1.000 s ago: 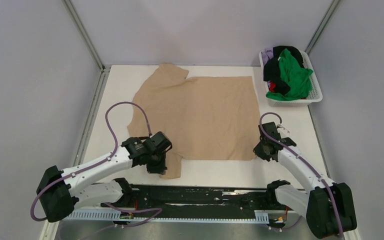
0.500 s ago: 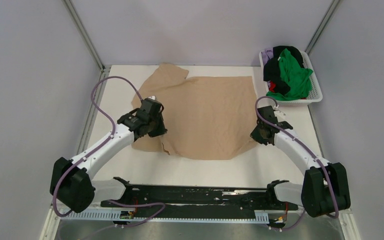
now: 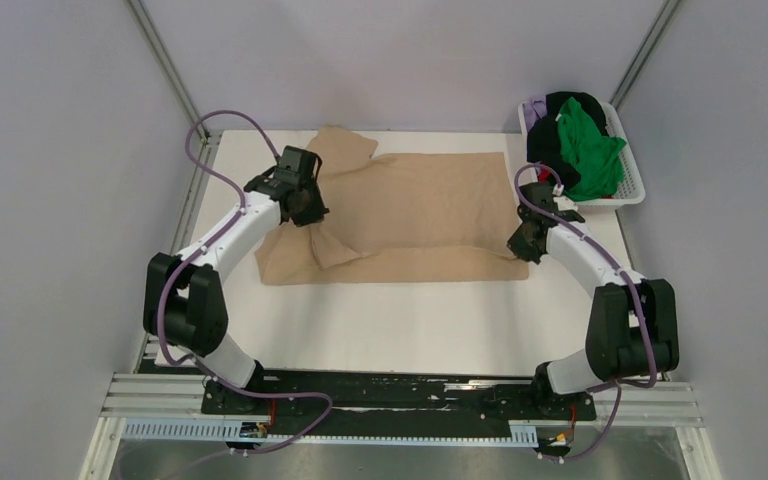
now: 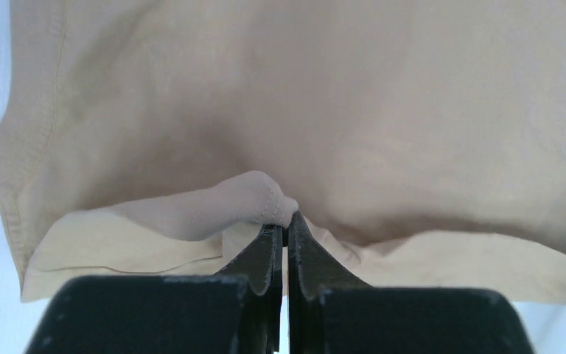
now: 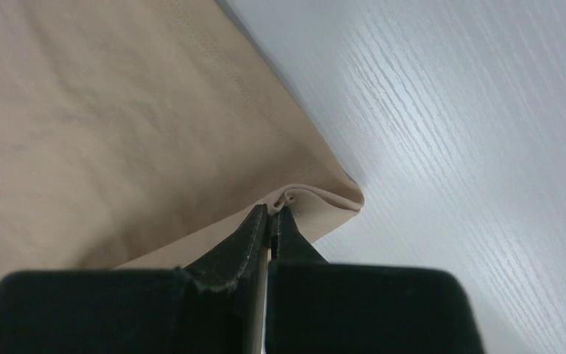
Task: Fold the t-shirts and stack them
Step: Fold the flattened tshirt in 1/3 of the way
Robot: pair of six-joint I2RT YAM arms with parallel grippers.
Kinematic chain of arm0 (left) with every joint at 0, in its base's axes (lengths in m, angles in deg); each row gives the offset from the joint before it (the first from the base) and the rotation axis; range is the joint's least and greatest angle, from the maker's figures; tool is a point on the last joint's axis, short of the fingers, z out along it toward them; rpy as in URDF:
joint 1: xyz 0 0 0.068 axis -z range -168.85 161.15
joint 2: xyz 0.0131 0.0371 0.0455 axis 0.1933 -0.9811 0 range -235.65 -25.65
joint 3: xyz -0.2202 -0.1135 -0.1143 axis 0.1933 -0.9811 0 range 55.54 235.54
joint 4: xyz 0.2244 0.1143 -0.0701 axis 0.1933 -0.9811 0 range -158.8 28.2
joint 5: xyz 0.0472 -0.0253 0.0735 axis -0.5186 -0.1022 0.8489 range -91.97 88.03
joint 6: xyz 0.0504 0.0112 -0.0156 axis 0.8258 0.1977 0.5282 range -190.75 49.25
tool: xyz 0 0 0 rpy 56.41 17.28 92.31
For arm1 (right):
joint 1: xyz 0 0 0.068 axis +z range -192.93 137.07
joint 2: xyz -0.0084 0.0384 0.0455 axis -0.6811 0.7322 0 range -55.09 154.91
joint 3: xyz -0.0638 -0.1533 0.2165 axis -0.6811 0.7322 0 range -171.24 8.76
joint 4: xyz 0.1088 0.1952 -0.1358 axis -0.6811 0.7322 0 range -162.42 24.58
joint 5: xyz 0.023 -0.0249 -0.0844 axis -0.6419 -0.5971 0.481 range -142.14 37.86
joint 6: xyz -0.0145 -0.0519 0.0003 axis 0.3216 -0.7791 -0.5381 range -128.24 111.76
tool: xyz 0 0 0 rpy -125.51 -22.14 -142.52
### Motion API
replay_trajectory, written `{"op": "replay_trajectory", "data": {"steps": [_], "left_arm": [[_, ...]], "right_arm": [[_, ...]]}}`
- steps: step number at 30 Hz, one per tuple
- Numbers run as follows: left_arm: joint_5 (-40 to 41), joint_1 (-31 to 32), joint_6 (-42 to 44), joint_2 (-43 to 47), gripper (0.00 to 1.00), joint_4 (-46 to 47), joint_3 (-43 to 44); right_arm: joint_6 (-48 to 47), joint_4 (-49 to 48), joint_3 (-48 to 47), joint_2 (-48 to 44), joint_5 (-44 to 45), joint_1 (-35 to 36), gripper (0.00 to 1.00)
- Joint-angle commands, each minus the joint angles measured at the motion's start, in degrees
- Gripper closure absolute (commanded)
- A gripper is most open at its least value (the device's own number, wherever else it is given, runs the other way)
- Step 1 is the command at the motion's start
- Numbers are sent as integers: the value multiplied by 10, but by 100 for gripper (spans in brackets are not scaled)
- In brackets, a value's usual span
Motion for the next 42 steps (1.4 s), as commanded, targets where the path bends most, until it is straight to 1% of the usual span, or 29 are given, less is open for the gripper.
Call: {"op": "replay_trajectory", "data": {"steps": [1, 13, 19, 21, 22, 23, 24, 25, 26, 27, 28, 29, 31, 32, 33, 34, 35, 36, 37, 38, 40, 42], "left_arm": [[22, -10, 28, -27, 100, -10, 58], [30, -42, 55, -99, 100, -16, 123], [23, -56, 64, -163, 100, -18, 166], [24, -59, 67, -188, 100, -16, 182], [25, -60, 67, -197, 89, -16, 195], [25, -64, 70, -216, 83, -19, 204], [24, -65, 71, -225, 71, -24, 228], [22, -69, 74, -242, 62, -39, 241], [22, -70, 75, -248, 34, -49, 269], [25, -71, 77, -256, 17, -63, 280], [25, -71, 80, -256, 4, -66, 295], [24, -71, 83, -252, 1, -70, 299], [16, -71, 82, -233, 0, -65, 291], [11, -71, 77, -222, 0, -56, 271], [-5, -71, 75, -199, 0, -49, 254], [-14, -71, 68, -186, 0, -28, 212], [-38, -71, 62, -156, 0, -14, 188], [-51, -71, 52, -128, 0, 22, 130], [-84, -71, 46, -114, 0, 41, 103], [-96, -71, 33, -93, 0, 83, 47], [-120, -71, 21, -81, 0, 123, -12], [-124, -71, 14, -86, 0, 142, -41]], "right_arm": [[-20, -5, -50, 12, 22, -6, 100], [-31, -36, -89, 55, 32, -12, 100], [-33, -52, -114, 101, 42, -16, 96], [-34, -54, -129, 120, 45, -17, 93], [-35, -54, -138, 129, 48, -18, 88], [-35, -53, -145, 135, 49, -19, 80], [-36, -52, -152, 139, 46, -19, 69], [-38, -51, -157, 140, 42, -19, 55], [-38, -49, -159, 136, 35, -19, 48], [-39, -49, -157, 129, 27, -18, 43], [-41, -49, -153, 120, 16, -17, 37], [-42, -49, -148, 105, 4, -15, 33], [-47, -51, -132, 83, -16, -2, 21], [-50, -53, -124, 72, -23, 7, 11], [-54, -54, -115, 62, -30, 17, 6], [-57, -56, -106, 53, -36, 29, 2], [-58, -61, -98, 46, -42, 41, 0], [-61, -69, -89, 42, -51, 53, 0], [-66, -84, -79, 39, -63, 62, 0], [-72, -103, -69, 41, -88, 71, 0], [-89, -156, -56, 57, -146, 81, 0], [-105, -205, -51, 90, -188, 85, 0]]}}
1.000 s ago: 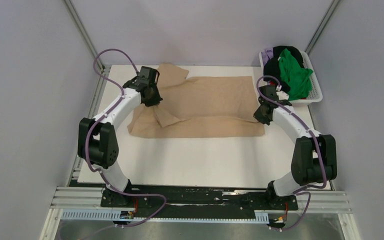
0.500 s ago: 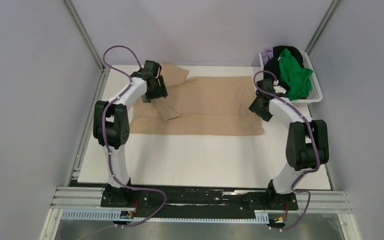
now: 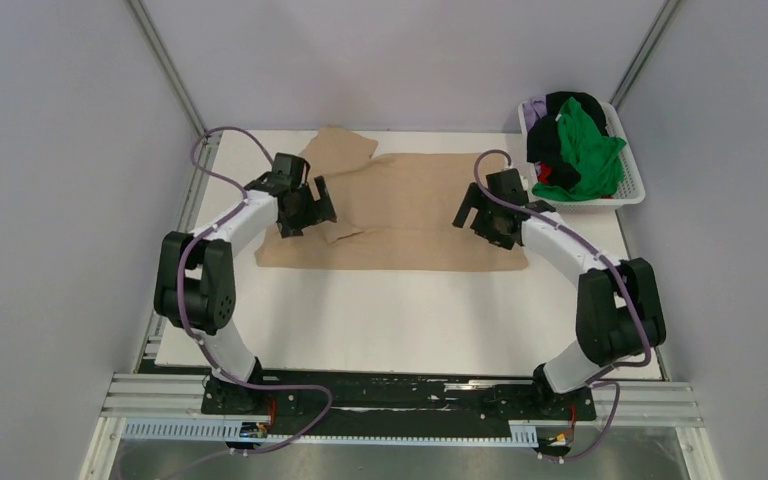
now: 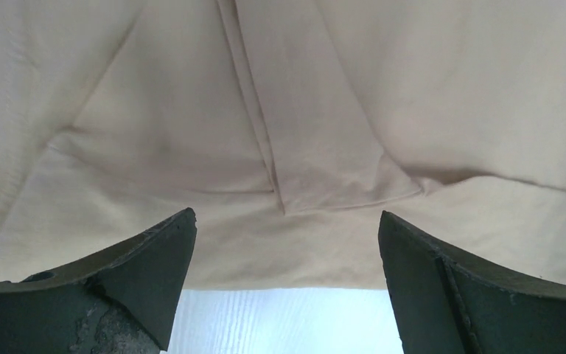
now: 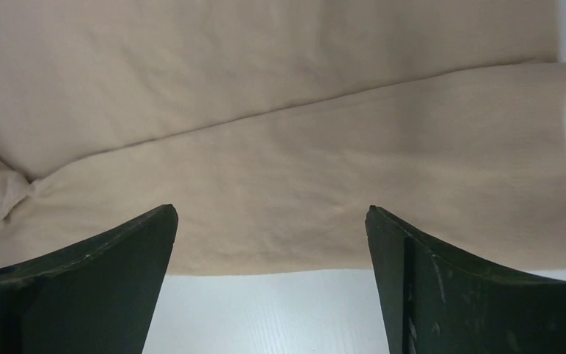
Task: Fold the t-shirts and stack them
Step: Fold the flattened tshirt in 1/3 of the way
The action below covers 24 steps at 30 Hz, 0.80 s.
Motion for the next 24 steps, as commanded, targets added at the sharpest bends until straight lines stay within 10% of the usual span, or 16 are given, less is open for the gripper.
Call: {"op": "replay_trajectory", "data": {"steps": [1, 13, 24], "left_arm": [[-53, -3, -33, 11, 0, 101, -77], [-71, -3, -48, 49, 0, 137, -224], [-66, 0, -92, 306, 0, 49, -408]], "right_arm": [[-50, -121, 12, 59, -110, 10, 0], [13, -129, 169, 10, -118, 26, 0], [72, 3, 327, -190, -161, 84, 0]]}}
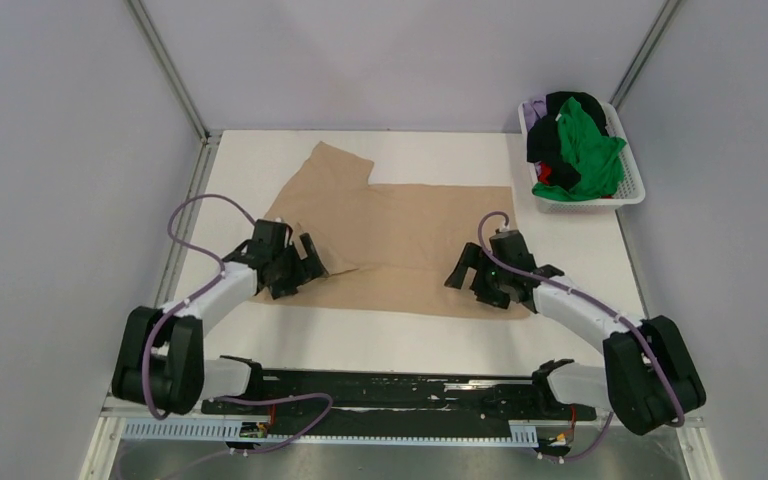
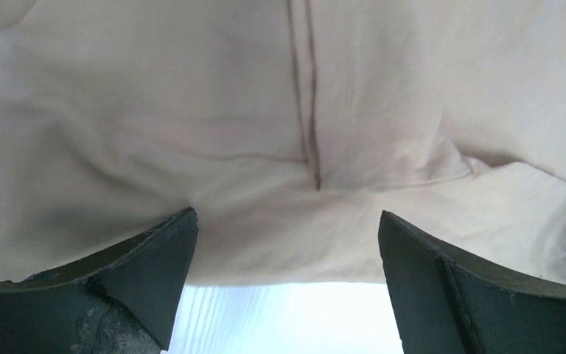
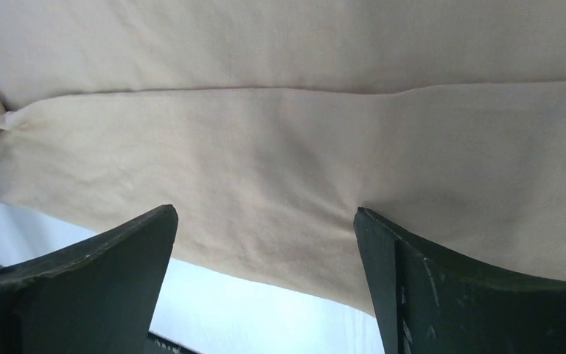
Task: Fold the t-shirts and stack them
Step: Fold the flattened tshirt in 1/3 of the way
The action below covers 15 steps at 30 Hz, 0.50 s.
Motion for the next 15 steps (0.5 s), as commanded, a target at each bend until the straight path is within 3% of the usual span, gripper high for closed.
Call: {"op": "replay_trajectory", "data": {"steps": [1, 7, 15], "left_arm": [[3, 1, -46, 127, 0, -107, -79], [-29, 2, -75, 263, 0, -172, -141], [-49, 4, -83, 328, 0, -210, -160]], "right_arm": [[40, 153, 44, -58, -24, 20, 0], [39, 213, 56, -146, -2, 22, 0], [39, 210, 48, -163, 54, 22, 0]]}}
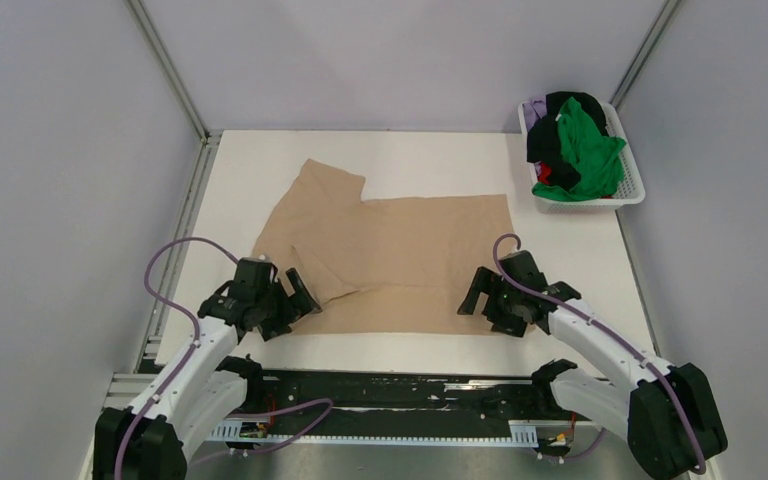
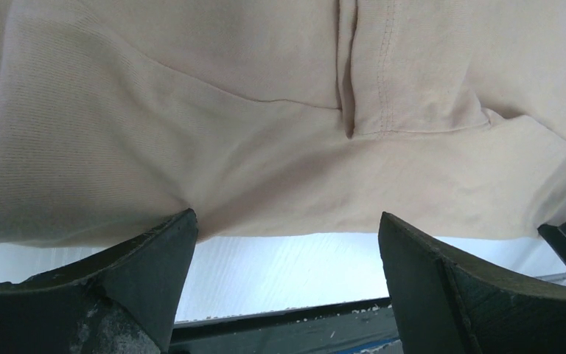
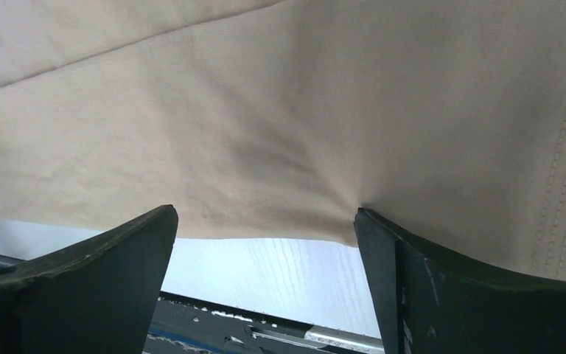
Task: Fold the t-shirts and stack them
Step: Fold the flattened tshirt in 1/3 of the way
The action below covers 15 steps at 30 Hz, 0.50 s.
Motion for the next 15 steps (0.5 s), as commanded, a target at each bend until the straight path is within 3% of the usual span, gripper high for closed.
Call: {"op": "replay_trajectory", "data": {"steps": [1, 9, 15], "left_arm": [[-20, 3, -15, 19, 0, -34, -6], [-9, 5, 5, 3, 0, -53, 56], [-44, 19, 19, -39, 0, -24, 109]], "right_arm": [[5, 17, -10, -6, 61, 3, 0], [-16, -15, -50, -26, 131, 3, 0], [-29, -49, -62, -44, 180, 3, 0]]}}
